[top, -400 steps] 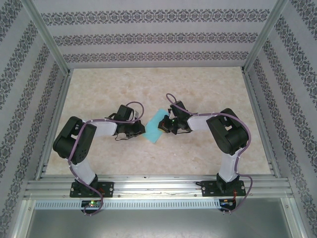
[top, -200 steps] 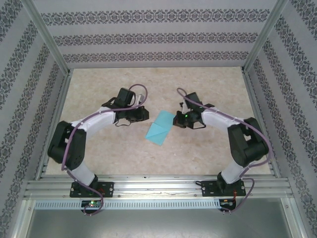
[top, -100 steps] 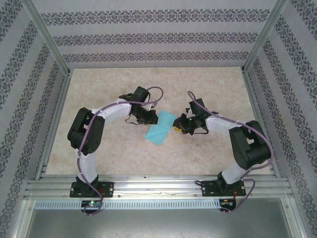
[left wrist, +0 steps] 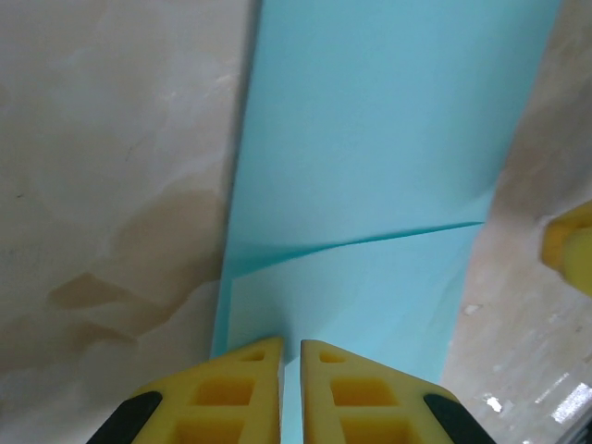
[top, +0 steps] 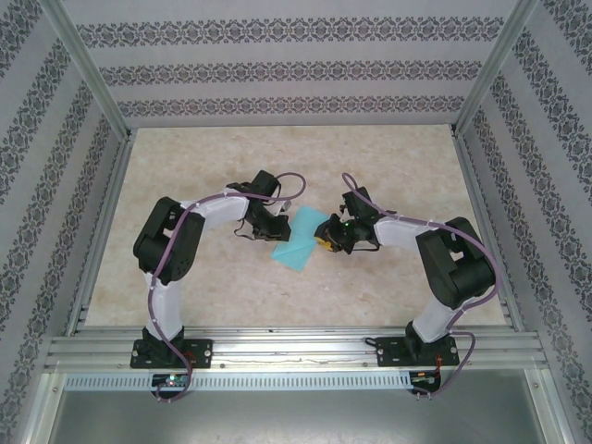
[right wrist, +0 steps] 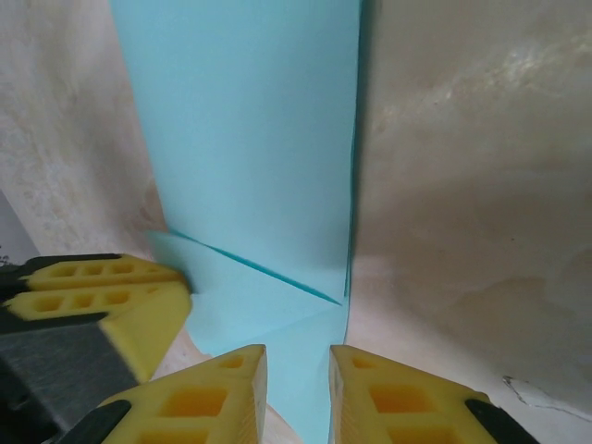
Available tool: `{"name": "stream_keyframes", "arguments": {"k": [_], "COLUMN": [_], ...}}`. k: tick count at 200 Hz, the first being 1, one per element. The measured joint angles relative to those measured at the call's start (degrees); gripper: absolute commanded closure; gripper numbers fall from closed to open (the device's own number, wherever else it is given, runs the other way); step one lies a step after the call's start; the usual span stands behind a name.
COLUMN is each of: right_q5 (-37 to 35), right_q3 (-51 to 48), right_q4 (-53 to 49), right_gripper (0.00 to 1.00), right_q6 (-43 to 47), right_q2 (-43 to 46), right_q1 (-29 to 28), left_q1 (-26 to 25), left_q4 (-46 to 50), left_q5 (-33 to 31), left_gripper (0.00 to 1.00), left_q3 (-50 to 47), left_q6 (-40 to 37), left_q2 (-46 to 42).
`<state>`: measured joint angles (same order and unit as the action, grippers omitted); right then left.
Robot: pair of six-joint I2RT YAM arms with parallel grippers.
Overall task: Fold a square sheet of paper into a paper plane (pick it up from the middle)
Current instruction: Turn over the paper at the center of the table.
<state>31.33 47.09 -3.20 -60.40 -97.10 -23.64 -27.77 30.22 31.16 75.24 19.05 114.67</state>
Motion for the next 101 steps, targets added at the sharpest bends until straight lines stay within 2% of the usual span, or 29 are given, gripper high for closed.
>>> {"name": "stream_keyframes", "arguments": {"k": [62,101], "right_q5": [0.0,-0.2], "right_q3": [-2.7,-3.8], "right_q4": [2.8,5.1], "right_gripper": [0.74,0.73], "right_q6": [-2.7,-4.2], "right_q2": [-1.6,-1.5], "right_q1": [-3.7,-3.9], "left_q1": [0.0,0.0], "left_q4": [-1.6,-3.8], "left_q5": [0.7,2.4], "left_gripper": [0.86,0.86], "left_q3": [-0.8,-2.0], "left_q6": [0.0,0.7], "left_q2": [0.8,0.6]}}
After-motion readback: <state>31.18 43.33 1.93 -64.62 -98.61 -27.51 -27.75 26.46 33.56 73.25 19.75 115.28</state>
